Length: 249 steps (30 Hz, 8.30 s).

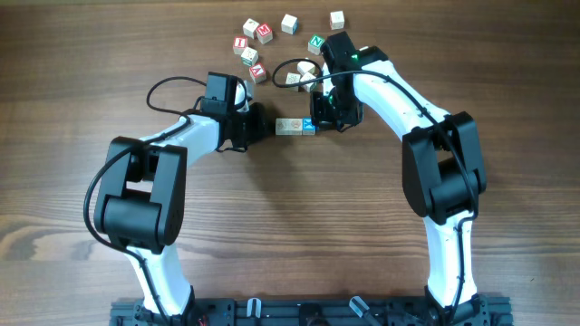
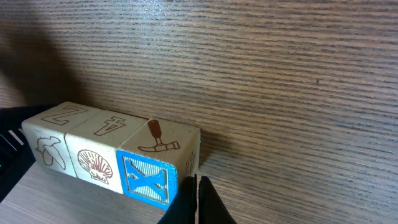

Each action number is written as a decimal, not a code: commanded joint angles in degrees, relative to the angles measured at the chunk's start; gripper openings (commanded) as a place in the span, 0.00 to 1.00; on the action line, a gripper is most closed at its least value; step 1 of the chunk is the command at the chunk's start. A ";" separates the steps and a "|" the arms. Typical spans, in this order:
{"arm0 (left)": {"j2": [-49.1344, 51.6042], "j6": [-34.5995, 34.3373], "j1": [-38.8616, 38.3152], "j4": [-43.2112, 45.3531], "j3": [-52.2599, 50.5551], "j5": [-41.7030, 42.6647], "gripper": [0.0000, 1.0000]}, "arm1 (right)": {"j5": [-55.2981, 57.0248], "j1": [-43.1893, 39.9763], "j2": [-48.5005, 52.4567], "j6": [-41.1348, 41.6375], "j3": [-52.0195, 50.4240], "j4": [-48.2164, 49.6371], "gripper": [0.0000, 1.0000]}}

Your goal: Form a horizontal line

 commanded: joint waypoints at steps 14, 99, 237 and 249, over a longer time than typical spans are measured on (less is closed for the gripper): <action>2.54 1.14 -2.05 0.15 -1.77 -1.44 0.04 | 0.76 0.31 0.55 -0.98 -0.74 0.61 0.05; 2.54 1.14 -2.08 -0.28 -1.77 -3.48 0.04 | 12.41 -0.42 -0.35 -0.61 3.19 3.54 0.04; -79.19 1.31 2.34 -58.69 -1.77 -38.16 1.00 | 33.55 -0.42 -94.82 6.93 1.40 -35.91 0.22; -79.19 1.31 2.34 -58.69 -1.77 -38.16 1.00 | 33.38 -0.42 -94.79 6.62 -1.40 -35.89 1.00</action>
